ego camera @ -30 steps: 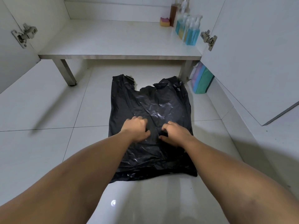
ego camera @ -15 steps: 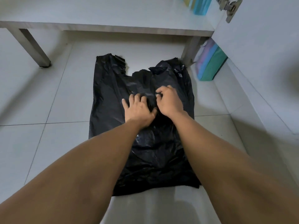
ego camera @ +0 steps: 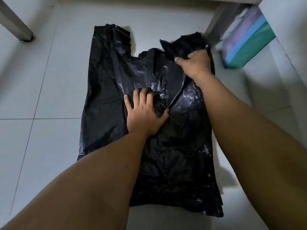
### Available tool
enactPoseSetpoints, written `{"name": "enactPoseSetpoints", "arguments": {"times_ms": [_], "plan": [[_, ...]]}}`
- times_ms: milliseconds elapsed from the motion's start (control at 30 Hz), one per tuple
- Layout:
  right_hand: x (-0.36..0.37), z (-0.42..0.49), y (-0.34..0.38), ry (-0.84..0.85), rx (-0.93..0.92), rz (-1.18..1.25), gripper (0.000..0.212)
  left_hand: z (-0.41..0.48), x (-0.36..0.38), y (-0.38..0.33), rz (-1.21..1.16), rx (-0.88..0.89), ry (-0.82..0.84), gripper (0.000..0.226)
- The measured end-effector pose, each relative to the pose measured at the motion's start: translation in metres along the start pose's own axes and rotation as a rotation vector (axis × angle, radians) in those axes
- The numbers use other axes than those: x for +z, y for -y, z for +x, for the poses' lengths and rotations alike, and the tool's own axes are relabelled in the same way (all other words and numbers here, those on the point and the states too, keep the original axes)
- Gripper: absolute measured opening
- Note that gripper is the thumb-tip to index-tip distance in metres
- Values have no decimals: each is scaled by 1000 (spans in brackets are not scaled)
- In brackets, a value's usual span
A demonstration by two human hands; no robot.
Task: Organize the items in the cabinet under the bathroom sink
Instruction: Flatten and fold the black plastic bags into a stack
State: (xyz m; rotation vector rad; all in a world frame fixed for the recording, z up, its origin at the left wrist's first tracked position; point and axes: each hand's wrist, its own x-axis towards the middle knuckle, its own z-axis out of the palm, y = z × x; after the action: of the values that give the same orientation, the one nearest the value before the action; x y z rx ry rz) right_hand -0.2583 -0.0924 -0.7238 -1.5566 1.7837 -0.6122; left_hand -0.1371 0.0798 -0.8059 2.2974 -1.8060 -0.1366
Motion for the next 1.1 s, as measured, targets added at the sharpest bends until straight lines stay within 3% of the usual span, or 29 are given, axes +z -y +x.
{"name": "enactPoseSetpoints", "arguments": {"times_ms": [133, 267, 333, 467, 633, 733, 800, 833, 900, 967, 1033, 1100], "plan": [[-9, 16, 25, 244, 207, 200, 15, 0, -3, 0, -13, -9, 28, 75], [-27, 32, 29, 397, 395, 543, 22, 1, -5, -1, -8, -24, 58, 76], [-38, 40, 27, 412, 411, 784, 19, 2, -5, -1, 6, -30, 77, 77], [-54, 53, 18, 372, 410, 1235, 30, 5, -7, -2, 3, -38, 105, 78], [-48, 51, 3, 473, 511, 1076, 76, 7, -12, -3, 14, -36, 170, 79], [-45, 59, 14, 494, 449, 842, 66, 12, -15, -3, 23, -38, 206, 80], [-40, 66, 20, 362, 372, 627, 65, 15, -15, -3, 22, -39, 228, 81], [-36, 72, 20, 271, 342, 531, 54, 15, -14, -3, 16, -44, 226, 81], [-32, 83, 15, 109, 336, 571, 33, 12, -12, -1, 1, -48, 211, 81], [-34, 97, 10, -2, 274, 725, 31, 10, -10, -1, 0, -49, 197, 81], [-38, 110, 7, 67, 170, 847, 20, 14, -8, -2, 21, -55, 198, 81], [-42, 118, 6, 370, 206, 980, 15, 16, -6, -3, 46, -79, 233, 84]]}}
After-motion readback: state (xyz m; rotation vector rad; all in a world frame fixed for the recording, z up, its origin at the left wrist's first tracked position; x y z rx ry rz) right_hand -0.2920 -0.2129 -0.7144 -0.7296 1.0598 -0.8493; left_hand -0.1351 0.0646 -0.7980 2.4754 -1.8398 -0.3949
